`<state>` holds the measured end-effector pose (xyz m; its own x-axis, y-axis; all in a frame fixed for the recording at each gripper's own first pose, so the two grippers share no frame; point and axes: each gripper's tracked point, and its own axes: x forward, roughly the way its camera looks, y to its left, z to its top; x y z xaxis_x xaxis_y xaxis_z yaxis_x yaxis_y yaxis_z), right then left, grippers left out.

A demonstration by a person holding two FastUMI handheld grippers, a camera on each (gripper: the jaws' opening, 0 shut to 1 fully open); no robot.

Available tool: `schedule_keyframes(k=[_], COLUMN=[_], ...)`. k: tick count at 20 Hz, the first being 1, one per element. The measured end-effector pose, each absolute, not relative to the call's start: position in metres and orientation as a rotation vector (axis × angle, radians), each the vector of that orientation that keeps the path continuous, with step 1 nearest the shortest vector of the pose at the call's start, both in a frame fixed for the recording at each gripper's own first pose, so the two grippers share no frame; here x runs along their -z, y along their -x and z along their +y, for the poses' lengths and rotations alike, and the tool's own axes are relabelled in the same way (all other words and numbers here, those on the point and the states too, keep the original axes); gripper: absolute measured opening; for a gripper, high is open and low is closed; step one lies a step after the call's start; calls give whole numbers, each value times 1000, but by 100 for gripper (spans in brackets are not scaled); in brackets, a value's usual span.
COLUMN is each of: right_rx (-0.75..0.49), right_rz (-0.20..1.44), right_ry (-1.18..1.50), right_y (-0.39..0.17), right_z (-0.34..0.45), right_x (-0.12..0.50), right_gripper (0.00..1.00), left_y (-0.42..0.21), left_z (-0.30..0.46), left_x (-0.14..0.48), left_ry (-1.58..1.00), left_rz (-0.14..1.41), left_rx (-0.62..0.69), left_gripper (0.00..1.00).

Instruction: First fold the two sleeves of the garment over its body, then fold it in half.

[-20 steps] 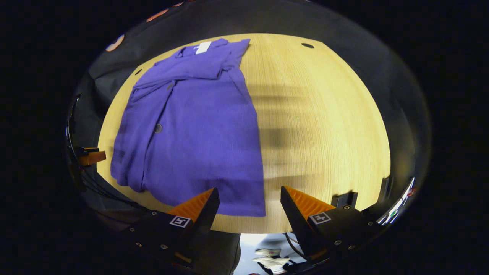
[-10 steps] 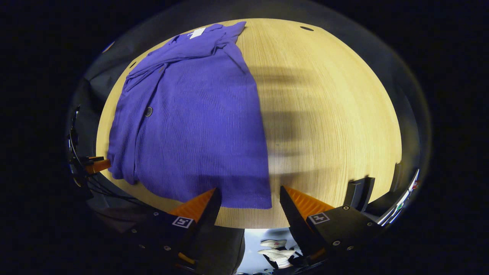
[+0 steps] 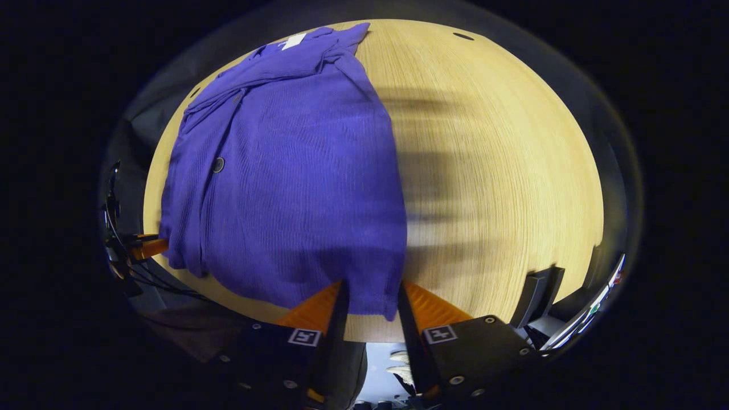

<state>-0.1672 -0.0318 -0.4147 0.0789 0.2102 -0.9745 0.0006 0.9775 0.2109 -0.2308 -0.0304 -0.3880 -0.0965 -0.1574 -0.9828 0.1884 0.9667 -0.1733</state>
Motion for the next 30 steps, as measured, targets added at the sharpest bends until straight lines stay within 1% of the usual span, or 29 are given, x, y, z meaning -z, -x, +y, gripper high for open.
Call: schedule_keyframes(k=[1, 2, 3, 4, 5, 8, 13, 17, 23, 27, 30], right_rx=[-155, -145, -137, -139, -147, -173, -223, -248, -265, -280, -282], right_rz=[1488, 1485, 1480, 1475, 1469, 1429, 1327, 1251, 1148, 1073, 1024], right_ry=[-188, -212, -239, -259, -276, -311, -338, -391, -400, -399, -389], right_y=[165, 163, 159, 158, 154, 136, 87, 53, 1, -50, -88], right_z=[-30, -28, -26, -24, -21, -16, -5, 4, 2, 4, 3], right_x=[414, 415, 413, 410, 406, 386, 341, 310, 273, 246, 225], right_gripper=[38, 33, 20, 14, 8, 6, 5, 5, 5, 5, 5], left_y=[233, 234, 235, 235, 234, 210, 147, 114, 58, 4, -47], left_z=[-34, -37, -37, -41, -43, -53, -68, -81, -89, -93, -99], left_x=[388, 387, 383, 385, 381, 358, 308, 288, 272, 251, 243], left_ry=[-30, -11, 3, 29, 58, 117, 109, 114, 127, 123, 123], left_rz=[1658, 1667, 1694, 1712, 1729, 1706, 1581, 1531, 1481, 1432, 1386], left_rx=[305, 301, 285, 292, 289, 320, 396, 455, 473, 488, 473], left_gripper=[50, 30, 24, 11, 8, 5, 5, 5, 4, 4, 4])
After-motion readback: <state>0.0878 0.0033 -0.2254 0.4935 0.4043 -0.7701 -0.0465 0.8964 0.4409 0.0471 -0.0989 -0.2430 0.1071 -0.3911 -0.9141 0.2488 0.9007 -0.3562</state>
